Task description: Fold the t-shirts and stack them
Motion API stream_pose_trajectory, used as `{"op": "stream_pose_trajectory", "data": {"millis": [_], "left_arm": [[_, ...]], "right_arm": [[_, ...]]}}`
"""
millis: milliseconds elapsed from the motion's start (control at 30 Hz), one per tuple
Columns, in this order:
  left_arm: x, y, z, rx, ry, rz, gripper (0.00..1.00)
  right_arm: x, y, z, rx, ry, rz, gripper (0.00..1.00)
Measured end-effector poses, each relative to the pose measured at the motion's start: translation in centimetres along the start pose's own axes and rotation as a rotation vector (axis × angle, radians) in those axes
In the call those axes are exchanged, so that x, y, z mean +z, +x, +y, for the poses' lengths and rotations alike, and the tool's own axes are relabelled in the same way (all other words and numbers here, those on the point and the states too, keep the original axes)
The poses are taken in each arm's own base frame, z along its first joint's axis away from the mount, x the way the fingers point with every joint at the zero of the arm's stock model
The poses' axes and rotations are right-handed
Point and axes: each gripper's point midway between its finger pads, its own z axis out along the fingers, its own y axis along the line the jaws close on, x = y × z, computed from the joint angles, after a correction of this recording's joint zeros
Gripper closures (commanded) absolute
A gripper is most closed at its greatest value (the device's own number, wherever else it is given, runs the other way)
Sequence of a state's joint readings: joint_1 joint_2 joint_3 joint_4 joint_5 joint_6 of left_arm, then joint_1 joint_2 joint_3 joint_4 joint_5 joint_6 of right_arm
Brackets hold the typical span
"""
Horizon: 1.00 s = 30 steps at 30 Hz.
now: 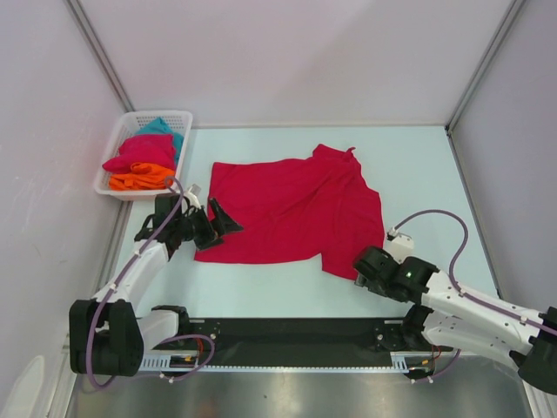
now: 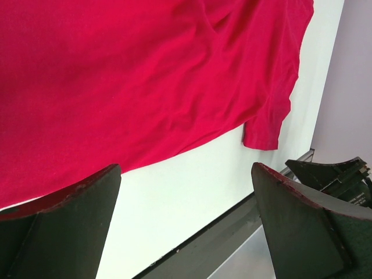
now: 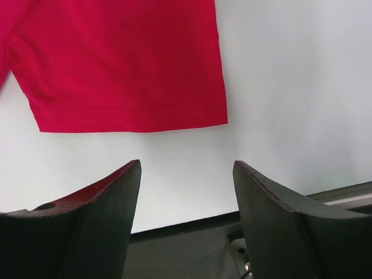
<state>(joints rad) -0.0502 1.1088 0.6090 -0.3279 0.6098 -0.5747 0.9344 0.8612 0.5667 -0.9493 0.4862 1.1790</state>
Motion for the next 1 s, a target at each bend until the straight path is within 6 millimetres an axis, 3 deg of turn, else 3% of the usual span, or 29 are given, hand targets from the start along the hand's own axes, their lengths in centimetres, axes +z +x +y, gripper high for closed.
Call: {"op": "stream_pose_trajectory", "data": {"millis": [233, 600, 700, 833, 900, 1000], "left_arm": [[-0.1, -0.6, -0.4, -0.002, -0.003, 0.002, 0.01], [-0.2, -0.8, -0.6, -0.002, -0.005, 0.001, 0.01], [-0.3, -0.9, -0.8, -0.001, -0.005, 0.0, 0.0], [-0.8, -1.4, -1.2, 0.015, -0.008, -0.016, 0.0], [-1.0, -1.7, -1.5, 0.02, -0.009, -0.026, 0.01], [-1.2, -1.9, -1.7, 0.028, -0.014, -0.035, 0.01]], "right_arm": [[-0.8, -0.5, -0.3, 0.03, -0.032, -0.017, 0.3], [-0.1, -0.1, 0.6, 0.018, -0.023, -0.002, 0.33], [-1.0, -0.3, 1.0, -0.009, -0.036, -0.021, 0.32], [-5.1, -1.5, 4.5, -0.075, -0.166, -0.109, 0.04], [-5.9, -2.4, 5.3, -0.049, -0.195, -0.145, 0.01], [-5.2, -2.9, 5.2, -0.016, -0.192, -0.158, 0.0]]}}
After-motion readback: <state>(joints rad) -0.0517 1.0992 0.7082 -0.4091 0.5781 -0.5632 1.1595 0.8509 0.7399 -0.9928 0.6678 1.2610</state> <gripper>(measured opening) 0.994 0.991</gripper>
